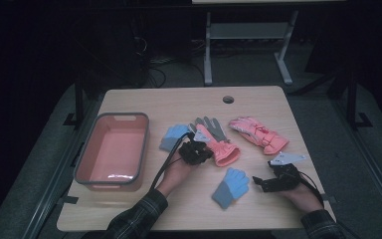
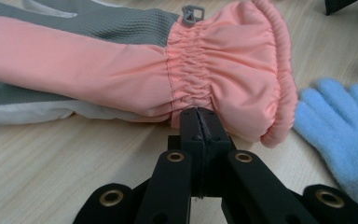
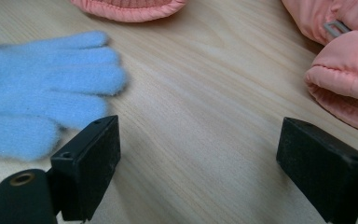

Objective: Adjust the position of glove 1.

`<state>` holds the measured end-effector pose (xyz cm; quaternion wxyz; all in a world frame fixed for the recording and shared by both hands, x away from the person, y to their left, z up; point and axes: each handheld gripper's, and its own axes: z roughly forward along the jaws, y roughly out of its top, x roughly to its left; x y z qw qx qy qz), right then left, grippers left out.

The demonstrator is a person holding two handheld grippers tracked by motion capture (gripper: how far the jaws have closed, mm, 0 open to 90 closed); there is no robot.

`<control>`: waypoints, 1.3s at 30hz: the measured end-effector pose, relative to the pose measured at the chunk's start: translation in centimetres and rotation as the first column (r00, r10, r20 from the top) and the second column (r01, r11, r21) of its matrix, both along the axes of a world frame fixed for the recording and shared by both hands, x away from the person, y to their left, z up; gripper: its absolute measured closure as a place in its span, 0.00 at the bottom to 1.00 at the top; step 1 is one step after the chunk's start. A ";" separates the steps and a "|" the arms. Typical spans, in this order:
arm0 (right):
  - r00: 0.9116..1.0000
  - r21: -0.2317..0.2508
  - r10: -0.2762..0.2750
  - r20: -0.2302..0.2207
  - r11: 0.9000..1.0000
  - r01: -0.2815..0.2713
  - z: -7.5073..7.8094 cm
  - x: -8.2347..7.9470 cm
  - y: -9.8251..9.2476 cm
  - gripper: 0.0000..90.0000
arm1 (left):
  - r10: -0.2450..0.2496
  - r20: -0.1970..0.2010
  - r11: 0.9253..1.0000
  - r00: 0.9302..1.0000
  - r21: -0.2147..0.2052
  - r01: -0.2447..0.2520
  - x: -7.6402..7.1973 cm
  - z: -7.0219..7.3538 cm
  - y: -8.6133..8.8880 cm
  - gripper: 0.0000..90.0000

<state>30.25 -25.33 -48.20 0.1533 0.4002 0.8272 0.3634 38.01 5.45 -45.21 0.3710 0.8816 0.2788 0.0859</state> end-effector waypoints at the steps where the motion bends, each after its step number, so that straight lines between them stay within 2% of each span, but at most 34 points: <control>1: 1.000 0.000 0.000 0.000 1.000 0.000 0.0 0.0 0.0 0.14 | 0.000 0.000 1.000 1.000 0.000 0.000 0.0 0.0 0.0 0.99; 3: 1.000 0.000 0.000 -0.001 1.000 0.000 0.0 0.0 0.0 0.14 | 0.012 0.012 1.000 1.000 0.008 -0.012 0.1 0.3 0.4 0.99; 7: 1.000 0.001 -0.002 -0.003 1.000 0.002 0.0 0.0 0.0 0.14 | 0.066 0.036 0.997 0.997 0.029 -0.067 0.6 0.9 2.0 0.99; 9: 1.000 0.001 -0.002 -0.005 1.000 0.002 0.0 0.0 0.0 0.14 | 0.117 0.034 0.993 0.993 0.023 -0.118 1.4 1.1 3.4 0.99; 12: 1.000 0.001 -0.002 -0.006 1.000 0.002 0.0 0.0 0.0 0.14 | 0.172 0.040 0.985 0.984 0.021 -0.173 2.1 1.5 4.5 0.99; 14: 1.000 0.000 -0.002 -0.003 1.000 0.002 0.0 0.0 0.0 0.14 | 0.183 0.045 0.983 0.982 0.025 -0.184 2.4 1.6 4.8 0.99; 15: 1.000 0.000 -0.002 -0.003 1.000 0.002 0.0 0.0 0.0 0.14 | 0.200 0.052 0.979 0.978 0.029 -0.202 2.7 1.7 5.0 0.99; 17: 1.000 0.000 0.000 -0.001 1.000 0.000 0.0 0.0 0.0 0.14 | 0.256 0.055 0.965 0.965 0.039 -0.258 3.7 1.8 5.7 0.99; 18: 1.000 0.000 0.000 -0.001 1.000 0.000 0.0 0.0 0.0 0.14 | 0.256 0.055 0.965 0.965 0.039 -0.258 3.7 1.8 5.7 0.99; 19: 1.000 0.000 0.000 -0.001 1.000 0.000 0.0 0.0 0.0 0.14 | 0.285 0.057 0.957 0.957 0.046 -0.287 4.3 1.8 5.9 0.99; 20: 1.000 0.000 0.000 -0.001 1.000 0.000 0.0 0.0 0.0 0.14 | 0.285 0.057 0.957 0.957 0.046 -0.287 4.3 1.8 5.9 0.99; 23: 1.000 0.000 0.001 0.000 1.000 -0.001 0.0 0.0 0.0 0.14 | 0.318 0.061 0.945 0.946 0.061 -0.322 5.0 1.4 6.0 0.99; 24: 1.000 0.000 0.001 0.000 1.000 -0.001 0.0 0.0 0.0 0.14 | 0.338 0.069 0.936 0.938 0.079 -0.343 5.3 1.1 6.1 0.99; 26: 1.000 0.000 0.001 0.000 1.000 -0.001 0.0 0.0 0.0 0.14 | 0.355 0.067 0.929 0.932 0.090 -0.360 5.6 0.8 6.1 0.99; 27: 1.000 0.000 0.001 0.000 1.000 -0.001 0.0 0.0 0.0 0.14 | 0.355 0.067 0.929 0.932 0.090 -0.360 5.6 0.8 6.1 0.99; 30: 1.000 0.001 0.000 -0.002 1.000 0.000 0.0 0.0 0.0 0.14 | 0.379 0.063 0.916 0.923 0.114 -0.384 6.2 0.2 6.4 0.99; 34: 1.000 0.000 0.000 0.000 1.000 0.000 0.0 0.0 0.0 0.14 | 0.384 0.052 0.912 0.922 0.135 -0.388 6.5 -0.3 6.4 0.99; 36: 1.000 -0.003 0.003 0.001 1.000 -0.003 0.0 0.0 0.0 0.14 | 0.380 0.053 0.913 0.924 0.141 -0.383 6.4 -0.4 6.3 0.99; 37: 1.000 -0.004 0.004 0.001 1.000 -0.004 0.0 0.0 0.0 0.14 | 0.369 0.049 0.916 0.928 0.151 -0.372 6.2 -0.3 6.2 0.99; 39: 1.000 -0.003 0.004 0.001 1.000 -0.004 0.0 0.0 0.0 0.14 | 0.363 0.048 0.918 0.931 0.155 -0.366 6.0 -0.4 6.1 0.99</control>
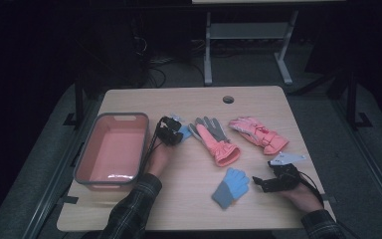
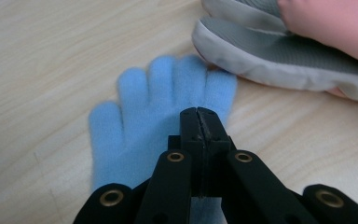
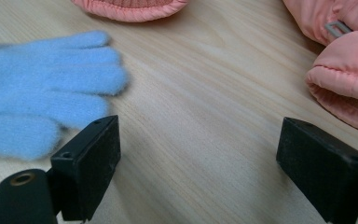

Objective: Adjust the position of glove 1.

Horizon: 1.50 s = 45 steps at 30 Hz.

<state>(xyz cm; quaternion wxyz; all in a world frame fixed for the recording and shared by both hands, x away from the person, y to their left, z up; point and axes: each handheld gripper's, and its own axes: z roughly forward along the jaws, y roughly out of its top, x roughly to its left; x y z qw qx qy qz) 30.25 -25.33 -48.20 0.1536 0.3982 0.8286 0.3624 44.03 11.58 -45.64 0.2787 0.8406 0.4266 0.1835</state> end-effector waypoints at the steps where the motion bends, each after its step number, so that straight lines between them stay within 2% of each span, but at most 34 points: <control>1: 1.000 0.000 0.000 0.000 1.000 0.000 0.0 0.0 0.0 0.14 | -0.001 -0.003 1.000 1.000 -0.004 0.001 -0.1 0.0 0.0 0.99; 6: 1.000 0.000 0.000 0.001 1.000 0.000 0.0 0.0 0.0 0.14 | -0.006 -0.008 1.000 1.000 -0.011 0.006 -0.9 -0.2 0.2 1.00; 11: 1.000 -0.004 0.004 -0.002 1.000 -0.004 0.0 0.0 0.0 0.14 | -0.039 -0.018 0.999 0.999 -0.028 0.038 -2.6 -0.1 -0.1 1.00; 13: 1.000 -0.003 0.004 -0.003 1.000 -0.004 0.0 0.0 0.0 0.14 | -0.047 -0.020 0.999 0.999 -0.027 0.046 -2.7 -0.1 -0.1 0.99; 16: 1.000 -0.003 0.006 -0.002 1.000 -0.006 0.0 0.0 0.0 0.14 | -0.095 -0.028 0.995 0.995 -0.030 0.094 -3.8 -0.1 -0.3 0.99; 19: 1.000 -0.003 0.005 -0.002 1.000 -0.005 0.0 0.0 0.0 0.14 | -0.114 -0.036 0.993 0.993 -0.037 0.113 -4.3 -0.1 -0.4 0.99; 23: 1.000 -0.004 0.006 -0.002 1.000 -0.006 0.0 0.0 0.0 0.14 | -0.152 -0.073 0.986 0.986 -0.076 0.146 -5.3 0.0 -0.6 1.00; 24: 1.000 -0.004 0.006 -0.002 1.000 -0.006 0.0 0.0 0.0 0.14 | -0.152 -0.073 0.986 0.986 -0.076 0.146 -5.3 0.0 -0.6 0.99; 26: 1.000 -0.004 0.005 -0.002 1.000 -0.005 0.0 0.0 0.0 0.14 | -0.171 -0.086 0.981 0.981 -0.107 0.161 -5.9 0.0 -0.8 0.99; 28: 1.000 -0.003 0.005 -0.002 1.000 -0.005 0.0 0.0 0.0 0.14 | -0.206 -0.103 0.974 0.973 -0.119 0.193 -6.5 0.0 -1.0 0.99; 29: 1.000 -0.003 0.005 -0.002 1.000 -0.005 0.0 0.0 0.0 0.14 | -0.206 -0.103 0.974 0.973 -0.119 0.193 -6.5 0.0 -1.0 0.99; 30: 1.000 -0.003 0.005 -0.002 1.000 -0.005 0.0 0.0 0.0 0.14 | -0.227 -0.114 0.969 0.967 -0.129 0.212 -7.0 0.0 -1.2 1.00; 32: 1.000 -0.004 0.005 -0.002 1.000 -0.005 0.0 0.0 0.0 0.14 | -0.243 -0.124 0.963 0.962 -0.147 0.225 -7.5 -0.1 -1.4 0.99; 33: 1.000 -0.004 0.006 -0.002 1.000 -0.006 0.0 0.0 0.0 0.14 | -0.243 -0.124 0.963 0.962 -0.147 0.225 -7.5 -0.1 -1.4 0.99; 35: 1.000 -0.004 0.005 -0.003 1.000 -0.005 0.0 0.0 0.0 0.14 | -0.262 -0.131 0.957 0.956 -0.160 0.240 -8.0 -0.1 -1.8 0.99; 36: 1.000 -0.004 0.005 -0.003 1.000 -0.005 0.0 0.0 0.0 0.14 | -0.278 -0.137 0.951 0.951 -0.177 0.252 -8.5 -0.2 -2.1 0.99; 39: 1.000 -0.003 0.005 -0.003 1.000 -0.005 0.0 0.0 0.0 0.14 | -0.304 -0.143 0.943 0.942 -0.184 0.276 -9.3 -0.2 -2.7 0.99; 40: 1.000 -0.003 0.004 -0.002 1.000 -0.005 0.0 0.0 0.0 0.14 | -0.304 -0.143 0.943 0.942 -0.184 0.276 -9.3 -0.2 -2.7 0.99; 41: 1.000 -0.004 0.005 -0.003 1.000 -0.005 0.0 0.0 0.0 0.14 | -0.317 -0.147 0.938 0.937 -0.197 0.286 -9.7 -0.2 -3.0 0.99; 42: 1.000 -0.004 0.005 -0.003 1.000 -0.005 0.0 0.0 0.0 0.14 | -0.317 -0.147 0.938 0.937 -0.197 0.286 -9.7 -0.2 -3.0 0.99; 43: 1.000 -0.003 0.004 -0.003 1.000 -0.004 0.0 0.0 0.0 0.14 | -0.330 -0.148 0.933 0.932 -0.198 0.299 -10.1 -0.2 -3.3 0.99; 44: 1.000 -0.003 0.004 -0.003 1.000 -0.004 0.0 0.0 0.0 0.14 | -0.330 -0.148 0.933 0.932 -0.198 0.299 -10.1 -0.2 -3.3 0.99; 45: 1.000 -0.003 0.004 -0.003 1.000 -0.004 0.0 0.0 0.0 0.14 | -0.340 -0.150 0.928 0.928 -0.213 0.305 -10.5 -0.2 -3.6 0.99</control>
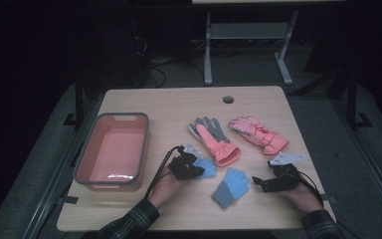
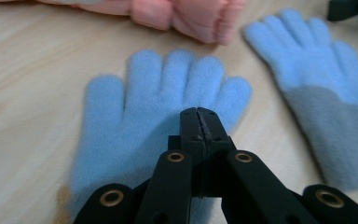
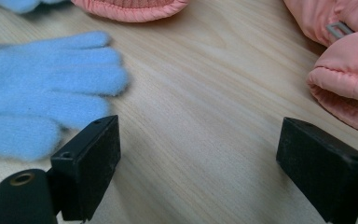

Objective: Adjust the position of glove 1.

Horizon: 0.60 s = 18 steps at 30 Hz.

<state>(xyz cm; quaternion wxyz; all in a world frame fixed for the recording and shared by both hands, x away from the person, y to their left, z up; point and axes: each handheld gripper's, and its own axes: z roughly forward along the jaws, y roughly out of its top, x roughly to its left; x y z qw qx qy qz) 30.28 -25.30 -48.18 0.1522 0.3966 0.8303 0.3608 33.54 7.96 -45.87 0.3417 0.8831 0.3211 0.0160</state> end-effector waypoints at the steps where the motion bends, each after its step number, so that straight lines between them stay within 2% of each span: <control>1: 1.000 0.000 0.000 0.000 1.000 0.000 0.0 0.0 0.0 0.14 | 0.000 0.000 1.000 1.000 0.000 0.000 0.0 0.0 0.0 0.99; 3: 1.000 0.000 0.000 0.000 1.000 0.000 0.0 0.0 0.0 0.14 | -0.020 0.001 1.000 1.000 -0.001 0.020 -0.1 0.1 0.0 0.98; 4: 1.000 0.000 0.000 0.000 1.000 0.000 0.0 0.0 0.0 0.14 | -0.009 0.007 1.000 1.000 -0.029 0.009 0.0 0.5 0.3 0.97; 6: 1.000 0.000 0.000 0.000 1.000 0.000 0.0 0.0 0.0 0.14 | -0.014 0.019 1.000 1.000 -0.022 0.015 0.2 0.8 0.6 0.96; 7: 1.000 0.000 0.000 0.000 1.000 0.000 0.0 0.0 0.0 0.14 | 0.004 0.043 1.000 0.999 -0.024 -0.003 0.6 1.4 1.3 0.96; 8: 1.000 0.000 0.000 0.000 1.000 0.000 0.0 0.0 0.0 0.14 | 0.004 0.043 1.000 0.999 -0.024 -0.003 0.6 1.4 1.3 0.95; 10: 1.000 0.000 0.000 0.000 1.000 0.000 0.0 0.0 0.0 0.14 | 0.031 0.088 0.999 0.996 0.002 -0.032 1.2 1.9 2.1 0.94; 14: 1.000 0.000 0.000 0.001 1.000 0.000 0.0 0.0 0.0 0.14 | 0.055 0.093 0.998 0.994 0.008 -0.056 1.6 1.7 2.6 0.88; 16: 1.000 0.000 0.000 0.000 1.000 0.000 0.0 0.0 0.0 0.14 | 0.062 0.086 0.997 0.994 0.033 -0.065 1.9 1.4 3.0 0.85; 18: 1.000 0.002 -0.001 0.002 1.000 0.001 0.0 0.0 0.0 0.14 | 0.066 0.084 0.997 0.994 0.039 -0.070 1.9 1.2 3.1 0.82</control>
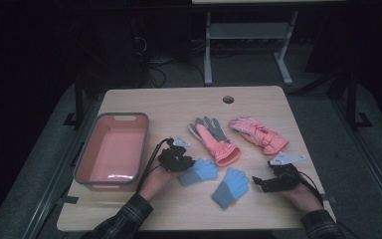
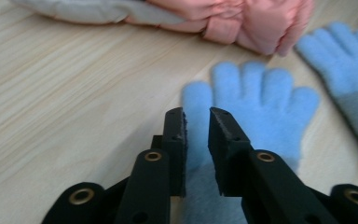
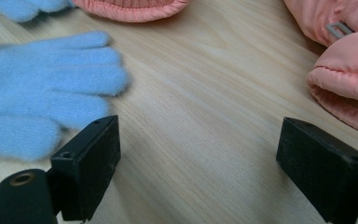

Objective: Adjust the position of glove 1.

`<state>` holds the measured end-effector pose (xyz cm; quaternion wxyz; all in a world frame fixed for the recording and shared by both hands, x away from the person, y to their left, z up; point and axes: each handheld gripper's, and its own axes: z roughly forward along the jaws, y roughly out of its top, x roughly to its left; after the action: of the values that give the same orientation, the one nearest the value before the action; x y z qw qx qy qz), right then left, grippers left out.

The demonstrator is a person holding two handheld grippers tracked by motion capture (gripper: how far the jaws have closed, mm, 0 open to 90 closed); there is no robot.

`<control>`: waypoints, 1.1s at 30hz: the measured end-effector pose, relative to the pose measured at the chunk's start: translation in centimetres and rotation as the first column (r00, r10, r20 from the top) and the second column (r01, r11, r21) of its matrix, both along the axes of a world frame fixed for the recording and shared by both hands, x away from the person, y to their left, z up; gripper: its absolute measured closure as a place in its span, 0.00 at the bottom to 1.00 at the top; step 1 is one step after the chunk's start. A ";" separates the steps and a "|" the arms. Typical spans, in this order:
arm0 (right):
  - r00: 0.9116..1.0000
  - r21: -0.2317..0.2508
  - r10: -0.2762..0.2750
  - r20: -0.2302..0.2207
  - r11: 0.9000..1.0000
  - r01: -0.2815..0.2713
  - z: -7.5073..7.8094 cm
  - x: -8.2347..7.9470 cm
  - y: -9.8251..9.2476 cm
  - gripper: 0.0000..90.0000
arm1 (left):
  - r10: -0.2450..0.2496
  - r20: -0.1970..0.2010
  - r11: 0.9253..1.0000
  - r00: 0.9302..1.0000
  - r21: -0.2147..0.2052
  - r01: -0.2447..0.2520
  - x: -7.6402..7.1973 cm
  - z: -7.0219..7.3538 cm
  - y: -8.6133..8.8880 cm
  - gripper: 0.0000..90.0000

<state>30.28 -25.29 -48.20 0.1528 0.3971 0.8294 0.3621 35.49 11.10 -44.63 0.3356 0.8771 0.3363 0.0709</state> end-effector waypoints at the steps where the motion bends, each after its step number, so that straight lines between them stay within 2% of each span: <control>1: 1.000 0.000 0.000 0.000 1.000 0.000 0.0 0.0 0.0 0.14 | 0.006 -0.004 1.000 1.000 0.014 -0.006 0.2 -0.2 0.2 0.81; 6: 1.000 0.000 0.000 0.000 1.000 0.000 0.0 0.0 0.0 0.14 | 0.009 -0.026 0.999 1.000 0.032 -0.008 0.2 -0.7 0.5 0.77; 10: 1.000 -0.015 0.017 -0.022 1.000 -0.017 0.4 0.2 -0.1 0.21 | 0.004 -0.037 0.999 0.999 0.048 -0.002 0.2 -1.0 0.4 0.77; 11: 1.000 0.000 0.014 -0.011 1.000 -0.014 1.0 0.0 -0.1 0.26 | 0.000 -0.034 0.999 0.999 0.049 0.002 0.2 -1.0 0.4 0.80; 12: 1.000 0.022 0.021 -0.006 1.000 -0.021 1.3 -0.1 -0.2 0.30 | -0.012 -0.048 0.999 0.999 0.045 0.014 0.1 -1.0 0.4 0.86; 13: 1.000 0.022 0.021 -0.006 1.000 -0.021 1.3 -0.1 -0.2 0.30 | -0.012 -0.048 0.999 0.999 0.045 0.014 0.1 -1.0 0.4 0.90; 14: 1.000 0.047 0.031 -0.002 0.998 -0.031 1.7 -0.3 -0.2 0.37 | -0.015 -0.045 0.999 0.999 0.048 0.018 0.1 -1.0 0.3 0.90; 15: 0.998 0.062 0.062 -0.001 0.996 -0.062 2.0 -0.6 -0.1 0.52 | -0.022 -0.048 0.998 0.999 0.058 0.024 0.0 -0.9 0.2 0.95; 16: 0.997 0.075 0.081 -0.004 0.994 -0.080 2.0 -0.8 0.1 0.60 | -0.022 -0.048 0.998 0.999 0.058 0.024 0.0 -0.9 0.2 0.96; 17: 0.997 0.075 0.081 -0.004 0.994 -0.080 2.0 -0.8 0.1 0.60 | -0.021 -0.050 0.998 0.999 0.057 0.024 0.0 -0.9 0.2 0.96; 18: 0.994 0.083 0.112 -0.010 0.990 -0.111 2.1 -0.9 0.4 0.68 | -0.019 -0.050 0.998 0.999 0.051 0.021 0.1 -0.9 0.2 0.97; 19: 0.987 0.095 0.162 -0.024 0.983 -0.159 2.3 -1.2 0.9 0.85 | -0.020 -0.055 0.999 0.998 0.049 0.023 0.1 -0.9 0.3 0.98; 20: 0.980 0.103 0.196 -0.032 0.976 -0.192 2.3 -1.4 1.2 0.91 | -0.016 -0.063 0.999 0.998 0.046 0.019 0.1 -0.9 0.4 0.98; 21: 0.980 0.103 0.196 -0.032 0.976 -0.192 2.3 -1.4 1.2 0.91 | -0.016 -0.065 0.999 0.998 0.044 0.019 0.1 -0.9 0.4 0.98; 22: 0.965 0.123 0.259 -0.051 0.960 -0.251 2.4 -1.8 2.0 0.98 | -0.009 -0.069 0.999 0.998 0.037 0.012 0.1 -0.8 0.6 0.98; 25: 0.947 0.134 0.315 -0.071 0.943 -0.304 2.4 -2.3 3.1 1.00 | -0.007 -0.070 1.000 0.998 0.026 0.009 0.1 -0.8 0.7 0.98; 26: 0.947 0.134 0.315 -0.071 0.943 -0.304 2.4 -2.3 3.1 1.00 | -0.004 -0.075 1.000 0.997 0.017 0.005 0.1 -0.8 0.8 0.98; 29: 0.937 0.111 0.342 -0.073 0.936 -0.333 2.1 -2.4 4.4 1.00 | -0.002 -0.076 1.000 0.997 -0.001 0.002 0.1 -0.6 1.0 0.98; 30: 0.937 0.106 0.340 -0.080 0.938 -0.331 2.0 -2.3 4.7 1.00 | 0.011 -0.081 1.000 0.997 -0.021 -0.012 0.0 -0.5 1.2 0.98; 33: 0.932 0.085 0.348 -0.101 0.937 -0.340 1.6 -2.1 5.3 1.00 | 0.011 -0.086 0.999 0.996 -0.033 -0.014 -0.1 -0.4 1.3 0.98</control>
<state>28.22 -19.96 -46.60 0.0262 0.2706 0.8810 0.3871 35.37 12.45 -45.07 0.3351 0.8714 0.3572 0.0294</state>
